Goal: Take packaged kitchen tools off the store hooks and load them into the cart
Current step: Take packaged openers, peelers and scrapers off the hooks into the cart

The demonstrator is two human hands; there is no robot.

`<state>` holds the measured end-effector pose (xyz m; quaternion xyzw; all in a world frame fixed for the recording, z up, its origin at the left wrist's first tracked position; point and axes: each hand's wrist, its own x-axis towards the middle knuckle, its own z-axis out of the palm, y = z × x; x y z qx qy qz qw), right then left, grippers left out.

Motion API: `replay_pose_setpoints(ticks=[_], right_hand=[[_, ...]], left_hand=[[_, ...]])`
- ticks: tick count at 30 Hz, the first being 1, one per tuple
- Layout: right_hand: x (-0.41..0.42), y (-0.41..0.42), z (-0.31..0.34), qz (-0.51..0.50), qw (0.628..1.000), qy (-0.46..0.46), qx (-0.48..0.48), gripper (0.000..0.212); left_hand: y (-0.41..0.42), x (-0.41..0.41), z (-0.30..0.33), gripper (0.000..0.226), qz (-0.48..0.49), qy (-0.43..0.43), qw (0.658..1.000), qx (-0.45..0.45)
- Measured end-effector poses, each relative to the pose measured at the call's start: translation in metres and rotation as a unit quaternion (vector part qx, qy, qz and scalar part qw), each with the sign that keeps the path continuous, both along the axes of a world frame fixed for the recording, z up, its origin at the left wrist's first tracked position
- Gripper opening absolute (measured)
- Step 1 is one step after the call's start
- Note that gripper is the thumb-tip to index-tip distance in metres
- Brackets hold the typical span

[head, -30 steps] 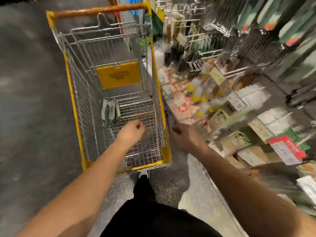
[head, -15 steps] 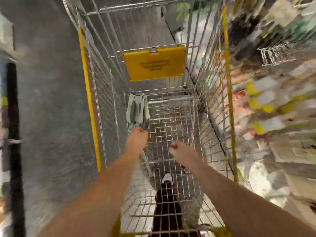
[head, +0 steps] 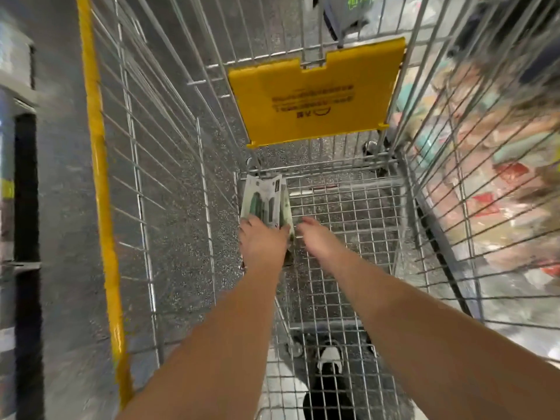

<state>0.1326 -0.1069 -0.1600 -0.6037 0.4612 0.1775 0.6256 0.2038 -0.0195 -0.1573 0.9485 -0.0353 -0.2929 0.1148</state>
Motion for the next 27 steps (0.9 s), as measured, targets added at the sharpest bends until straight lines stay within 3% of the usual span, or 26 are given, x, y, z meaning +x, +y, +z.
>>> replay_pose_setpoints(ticks=[3, 10, 13, 17, 20, 25, 27], right_hand=[[0.01, 0.001, -0.016, -0.006, 1.0, -0.005, 0.013, 0.052], [0.029, 0.002, -0.034, -0.052, 0.998, -0.02, -0.022, 0.049], [0.034, 0.006, -0.038, -0.068, 0.997, 0.013, -0.038, 0.024], [0.035, 0.009, -0.043, -0.057, 0.997, 0.025, -0.035, 0.026], [0.03, 0.012, -0.042, -0.044, 0.999, 0.02, -0.008, 0.026], [-0.006, 0.021, -0.031, -0.1, 0.993, 0.015, 0.056, 0.03], [-0.029, 0.025, -0.018, -0.12, 0.989, 0.026, 0.08, 0.032]], left_hand=[[-0.003, 0.005, -0.011, 0.095, -0.011, -0.011, 1.0, 0.022], [-0.01, 0.019, -0.009, 0.07, 0.024, -0.056, 0.998, 0.024], [-0.011, 0.023, -0.014, 0.06, 0.04, -0.028, 0.999, 0.024], [-0.009, 0.023, -0.016, 0.034, 0.086, 0.031, 0.995, 0.032], [-0.009, 0.022, -0.012, 0.032, 0.067, 0.032, 0.997, 0.031], [-0.003, 0.0, 0.012, 0.035, -0.04, 0.075, 0.995, 0.054], [0.005, -0.016, 0.024, 0.036, -0.035, 0.079, 0.996, 0.034]])
